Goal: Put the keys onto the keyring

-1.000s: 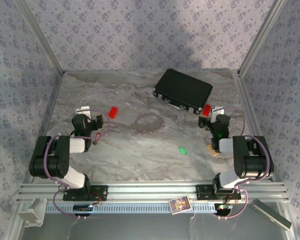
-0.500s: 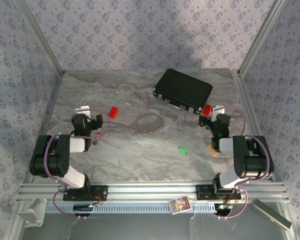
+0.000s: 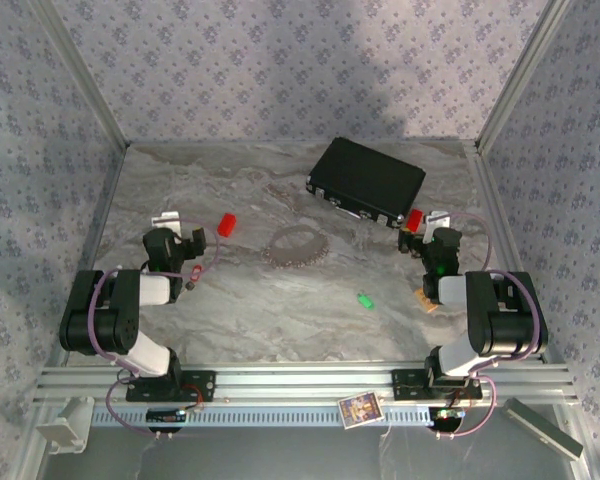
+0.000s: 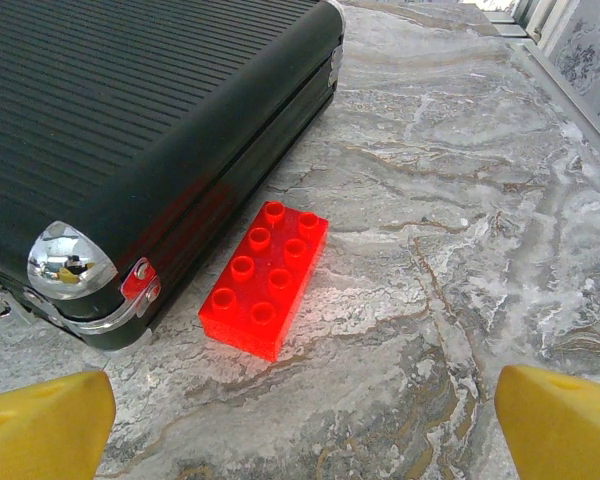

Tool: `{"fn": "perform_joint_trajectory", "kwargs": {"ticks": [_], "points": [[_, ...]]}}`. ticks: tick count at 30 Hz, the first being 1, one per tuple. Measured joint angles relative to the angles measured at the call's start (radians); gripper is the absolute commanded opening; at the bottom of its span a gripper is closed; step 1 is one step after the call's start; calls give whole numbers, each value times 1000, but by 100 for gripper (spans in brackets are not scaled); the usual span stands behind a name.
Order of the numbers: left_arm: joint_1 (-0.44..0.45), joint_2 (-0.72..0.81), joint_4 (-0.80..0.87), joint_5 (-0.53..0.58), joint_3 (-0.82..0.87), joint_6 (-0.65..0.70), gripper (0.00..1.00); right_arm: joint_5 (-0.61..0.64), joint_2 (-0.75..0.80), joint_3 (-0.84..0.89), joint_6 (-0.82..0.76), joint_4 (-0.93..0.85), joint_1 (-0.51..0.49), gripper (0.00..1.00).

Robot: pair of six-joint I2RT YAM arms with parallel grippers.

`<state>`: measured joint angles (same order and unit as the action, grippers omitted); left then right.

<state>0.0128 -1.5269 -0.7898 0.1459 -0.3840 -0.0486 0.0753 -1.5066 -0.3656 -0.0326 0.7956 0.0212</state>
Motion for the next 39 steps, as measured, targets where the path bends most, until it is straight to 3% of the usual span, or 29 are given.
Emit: {"fn": "perform_joint_trajectory", "kwargs": {"ticks": [5, 10, 14, 17, 22, 29, 35, 39], "points": [[0, 14, 13, -13, 0, 15, 100, 0, 37, 0, 0, -41, 3, 99], [15, 204, 163, -16, -14, 25, 100, 8, 264, -64, 34, -278, 2, 99], [23, 364, 262, -29, -56, -32, 100, 7, 412, -151, 184, -457, -24, 95], [23, 433, 333, -65, -72, -124, 100, 5, 422, -217, 344, -596, -77, 90], [85, 418, 464, -111, -81, -359, 100, 11, 302, -304, 507, -806, -288, 89], [383, 286, 602, -122, -94, -549, 99, 54, 52, -521, 577, -1050, -595, 89], [473, 246, 615, -108, -106, -634, 98, 71, -127, -677, 634, -1109, -676, 82], [499, 228, 611, -108, -115, -667, 97, 76, -251, -780, 645, -1142, -662, 67]]}}
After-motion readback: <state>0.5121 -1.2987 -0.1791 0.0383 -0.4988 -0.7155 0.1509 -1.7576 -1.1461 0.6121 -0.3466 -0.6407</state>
